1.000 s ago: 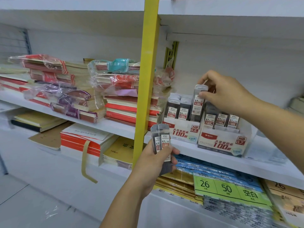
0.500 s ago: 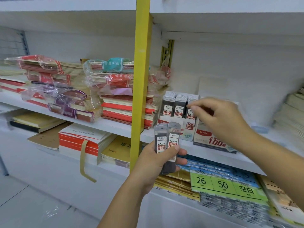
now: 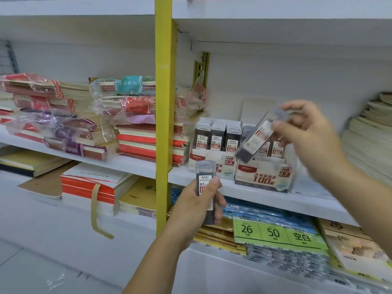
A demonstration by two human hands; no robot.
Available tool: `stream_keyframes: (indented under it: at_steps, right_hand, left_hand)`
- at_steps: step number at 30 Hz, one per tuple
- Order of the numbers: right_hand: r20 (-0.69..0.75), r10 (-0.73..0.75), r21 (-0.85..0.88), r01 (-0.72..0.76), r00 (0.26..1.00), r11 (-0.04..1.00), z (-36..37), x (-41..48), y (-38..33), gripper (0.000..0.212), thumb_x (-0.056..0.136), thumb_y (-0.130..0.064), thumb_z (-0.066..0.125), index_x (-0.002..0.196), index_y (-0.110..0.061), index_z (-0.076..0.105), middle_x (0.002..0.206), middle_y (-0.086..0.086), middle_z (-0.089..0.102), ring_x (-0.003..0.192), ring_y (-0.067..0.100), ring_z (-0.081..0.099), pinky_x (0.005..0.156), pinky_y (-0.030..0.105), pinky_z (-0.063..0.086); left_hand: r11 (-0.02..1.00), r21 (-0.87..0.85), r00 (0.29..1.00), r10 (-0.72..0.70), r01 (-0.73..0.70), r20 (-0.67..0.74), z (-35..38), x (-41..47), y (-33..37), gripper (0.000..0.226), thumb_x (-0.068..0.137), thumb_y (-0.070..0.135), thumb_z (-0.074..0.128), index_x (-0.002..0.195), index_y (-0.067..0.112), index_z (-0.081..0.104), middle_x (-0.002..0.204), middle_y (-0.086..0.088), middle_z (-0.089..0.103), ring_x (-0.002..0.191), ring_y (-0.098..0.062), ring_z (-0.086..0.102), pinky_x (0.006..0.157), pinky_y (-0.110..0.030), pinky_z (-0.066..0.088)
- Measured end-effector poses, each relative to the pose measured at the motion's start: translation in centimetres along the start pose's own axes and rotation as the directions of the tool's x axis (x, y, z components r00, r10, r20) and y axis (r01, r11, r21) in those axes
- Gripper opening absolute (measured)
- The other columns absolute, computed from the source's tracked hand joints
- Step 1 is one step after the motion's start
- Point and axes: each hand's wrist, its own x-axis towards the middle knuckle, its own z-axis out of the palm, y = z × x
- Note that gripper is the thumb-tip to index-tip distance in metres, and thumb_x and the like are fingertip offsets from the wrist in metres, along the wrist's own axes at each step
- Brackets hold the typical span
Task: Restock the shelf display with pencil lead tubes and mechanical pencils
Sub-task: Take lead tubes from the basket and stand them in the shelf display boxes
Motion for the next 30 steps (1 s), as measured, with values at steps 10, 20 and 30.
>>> stream_keyframes:
  at_steps: [10, 20, 30]
  right_hand:
    - [0.178, 0.002, -0.571, 0.101, 0.984, 0.815, -2.3, 3.7, 3.5, 0.023, 0.086, -0.018, 0.069, 0.096, -0.036, 0.056, 0.086, -0.017, 0.065, 0.074, -0.006, 0.059, 0.064, 0.015, 0.042]
    - [0.241, -0.104, -0.816, 0.259, 0.965, 0.516, -1.2, 4.5, 5.3, 0.024, 0.083, -0.027, 0.073, 0.105, -0.023, 0.064, 0.095, -0.006, 0.045, 0.096, 0.012, 0.040, 0.073, 0.029, 0.034]
    - [0.255, -0.064, -0.478, 0.183, 0.965, 0.859, 1.0, -1.0, 1.4, 0.015, 0.085, -0.043, 0.055, 0.099, -0.041, 0.062, 0.085, -0.021, 0.061, 0.080, -0.002, 0.058, 0.068, 0.012, 0.047]
  left_hand:
    - [0.999, -0.029, 0.999, -0.032, 0.033, 0.008, 0.2, 0.9, -0.7, 0.017, 0.100, 0.021, 0.049, 0.110, 0.022, 0.063, 0.074, -0.006, 0.067, 0.054, -0.015, 0.056, 0.051, -0.028, 0.049]
    - [0.999, -0.053, 0.999, 0.011, -0.009, 0.034, 0.7, 0.8, -0.7, 0.019, 0.101, 0.028, 0.057, 0.119, 0.028, 0.063, 0.101, -0.005, 0.078, 0.093, -0.022, 0.076, 0.073, -0.032, 0.061]
    - [0.994, -0.106, 0.994, 0.039, -0.028, 0.105, 1.6, 0.6, -0.2, 0.031, 0.086, 0.041, 0.066, 0.116, 0.032, 0.067, 0.107, -0.006, 0.077, 0.097, -0.025, 0.076, 0.072, -0.031, 0.062]
